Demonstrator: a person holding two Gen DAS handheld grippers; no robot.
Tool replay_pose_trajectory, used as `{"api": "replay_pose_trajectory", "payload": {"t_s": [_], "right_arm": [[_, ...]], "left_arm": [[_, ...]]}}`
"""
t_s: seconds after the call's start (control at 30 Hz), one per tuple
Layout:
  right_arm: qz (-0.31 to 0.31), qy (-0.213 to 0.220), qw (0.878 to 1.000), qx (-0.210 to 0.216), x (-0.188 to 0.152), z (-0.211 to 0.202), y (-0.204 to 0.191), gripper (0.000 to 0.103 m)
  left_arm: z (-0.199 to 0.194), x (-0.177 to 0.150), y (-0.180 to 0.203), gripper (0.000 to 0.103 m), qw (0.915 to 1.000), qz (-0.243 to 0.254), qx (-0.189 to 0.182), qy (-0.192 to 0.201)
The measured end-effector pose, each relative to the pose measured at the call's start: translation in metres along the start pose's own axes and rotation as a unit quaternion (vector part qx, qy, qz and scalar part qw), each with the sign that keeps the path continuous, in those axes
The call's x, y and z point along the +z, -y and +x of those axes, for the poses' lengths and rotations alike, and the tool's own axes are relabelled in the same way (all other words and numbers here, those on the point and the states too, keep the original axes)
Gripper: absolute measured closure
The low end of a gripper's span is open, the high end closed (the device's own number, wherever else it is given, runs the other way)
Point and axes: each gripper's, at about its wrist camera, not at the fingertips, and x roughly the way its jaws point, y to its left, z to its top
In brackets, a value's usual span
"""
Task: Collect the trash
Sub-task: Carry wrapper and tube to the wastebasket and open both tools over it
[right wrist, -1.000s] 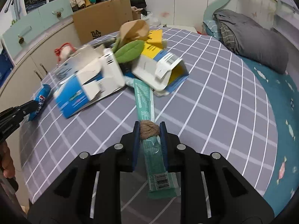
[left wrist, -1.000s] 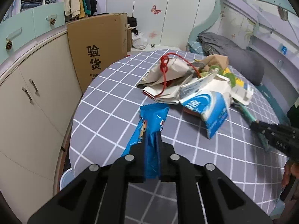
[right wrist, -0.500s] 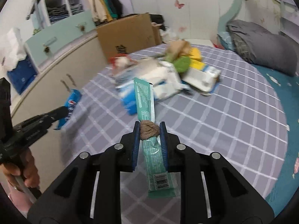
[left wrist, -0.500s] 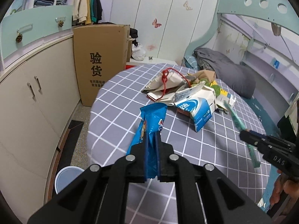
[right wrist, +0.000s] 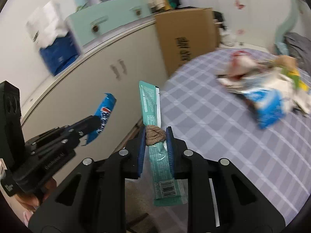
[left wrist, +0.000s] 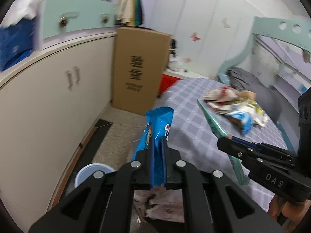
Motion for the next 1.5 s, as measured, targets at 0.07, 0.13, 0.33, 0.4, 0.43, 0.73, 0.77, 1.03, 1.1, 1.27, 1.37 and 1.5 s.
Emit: {"api": "replay_pose_trajectory", "payload": {"t_s": [0.07, 0.13, 0.33, 0.4, 0.43, 0.73, 0.77, 1.03, 1.1, 1.27, 1.37, 1.5], "right_arm": [[-0.012, -0.011, 1.000, 0.014, 0.002, 0.018, -0.020, 0.082], [-0.027, -0.024, 0.999, 0.025, 0.002, 0.041, -0.041, 0.082], [-0.061, -0.071, 0.994, 0.052, -0.009, 0.110, -0.093, 0.082], [-0.068, -0.088, 0.992, 0.058, -0.013, 0.135, -0.106, 0.082], [-0.072, -0.095, 0.991, 0.061, -0.015, 0.146, -0.112, 0.082], [-0.082, -0.144, 0.985, 0.045, -0.035, 0.240, -0.137, 0.042], [-0.080, -0.143, 0.986, 0.044, -0.035, 0.243, -0.135, 0.042], [-0.065, -0.154, 0.985, 0.034, -0.042, 0.254, -0.125, 0.042], [-0.061, -0.149, 0.987, 0.028, -0.041, 0.251, -0.120, 0.039], [-0.064, -0.126, 0.990, 0.013, -0.039, 0.237, -0.115, 0.036], [-0.075, -0.107, 0.991, -0.006, -0.035, 0.229, -0.115, 0.033], [-0.074, -0.079, 0.994, -0.023, -0.028, 0.216, -0.110, 0.032]], "left_arm": [[0.002, -0.003, -0.022, 0.097, 0.9998, -0.014, 0.016, -0.003], [0.007, -0.008, -0.048, 0.097, 0.9989, -0.034, 0.030, -0.010], [0.024, -0.025, -0.123, 0.097, 0.9926, -0.088, 0.077, -0.033], [0.030, -0.030, -0.144, 0.097, 0.9896, -0.101, 0.095, -0.041], [0.035, -0.034, -0.157, 0.097, 0.9874, -0.108, 0.106, -0.047], [0.074, -0.056, -0.222, 0.097, 0.9748, -0.149, 0.138, -0.093], [0.077, -0.057, -0.222, 0.097, 0.9744, -0.149, 0.138, -0.096], [0.104, -0.061, -0.219, 0.097, 0.9741, -0.145, 0.126, -0.118], [0.109, -0.060, -0.218, 0.097, 0.9743, -0.144, 0.124, -0.122], [0.114, -0.061, -0.210, 0.097, 0.9746, -0.137, 0.122, -0.128], [0.115, -0.059, -0.205, 0.097, 0.9753, -0.130, 0.123, -0.130], [0.119, -0.053, -0.196, 0.096, 0.9765, -0.120, 0.122, -0.131]]}}
